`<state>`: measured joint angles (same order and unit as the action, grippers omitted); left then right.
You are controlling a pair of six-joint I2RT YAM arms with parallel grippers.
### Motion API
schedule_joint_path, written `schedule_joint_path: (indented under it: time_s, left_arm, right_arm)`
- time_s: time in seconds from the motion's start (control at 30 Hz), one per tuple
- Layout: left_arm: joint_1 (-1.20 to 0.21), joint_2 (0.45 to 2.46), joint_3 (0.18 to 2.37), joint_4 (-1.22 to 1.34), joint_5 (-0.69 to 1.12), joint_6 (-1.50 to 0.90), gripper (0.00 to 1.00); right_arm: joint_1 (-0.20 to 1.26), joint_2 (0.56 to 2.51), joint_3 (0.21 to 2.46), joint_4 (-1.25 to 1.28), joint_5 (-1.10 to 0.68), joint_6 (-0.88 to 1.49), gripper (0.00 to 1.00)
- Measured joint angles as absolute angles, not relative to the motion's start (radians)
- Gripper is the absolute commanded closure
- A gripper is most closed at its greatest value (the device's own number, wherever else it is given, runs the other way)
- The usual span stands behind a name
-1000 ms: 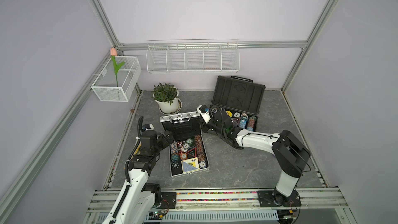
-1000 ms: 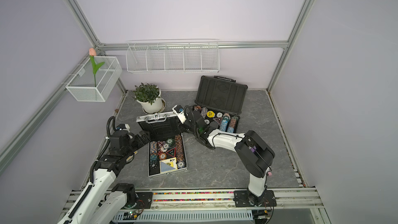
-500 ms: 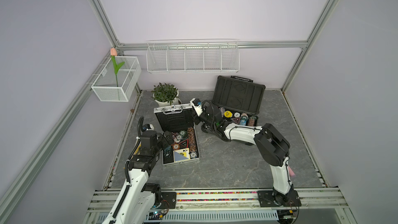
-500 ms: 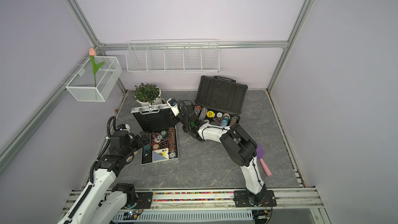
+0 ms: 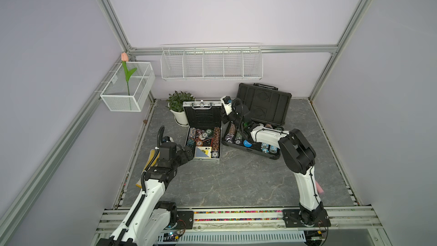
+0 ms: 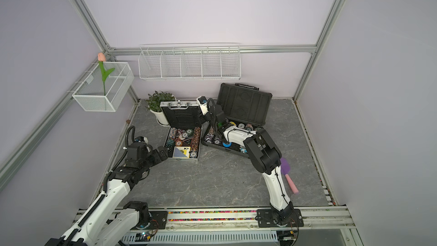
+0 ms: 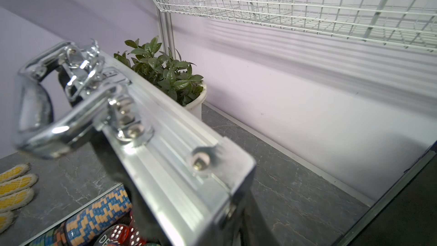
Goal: Close the poker set cases
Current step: Move the poker set case to the center of the board, then close the lid of the poker set case.
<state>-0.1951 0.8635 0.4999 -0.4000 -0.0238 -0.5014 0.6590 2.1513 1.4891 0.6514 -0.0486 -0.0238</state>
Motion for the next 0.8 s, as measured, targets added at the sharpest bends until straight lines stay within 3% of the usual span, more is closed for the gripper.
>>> schedule_joint_path:
  time_s: [0.8]
  left_arm:
    - [-0.418, 1.131, 0.546, -0.421, -0.133, -0.565, 0.03]
  right_arm:
    - [0.663, 2.151, 1.452, 0.713, -0.124, -0.054, 0.84]
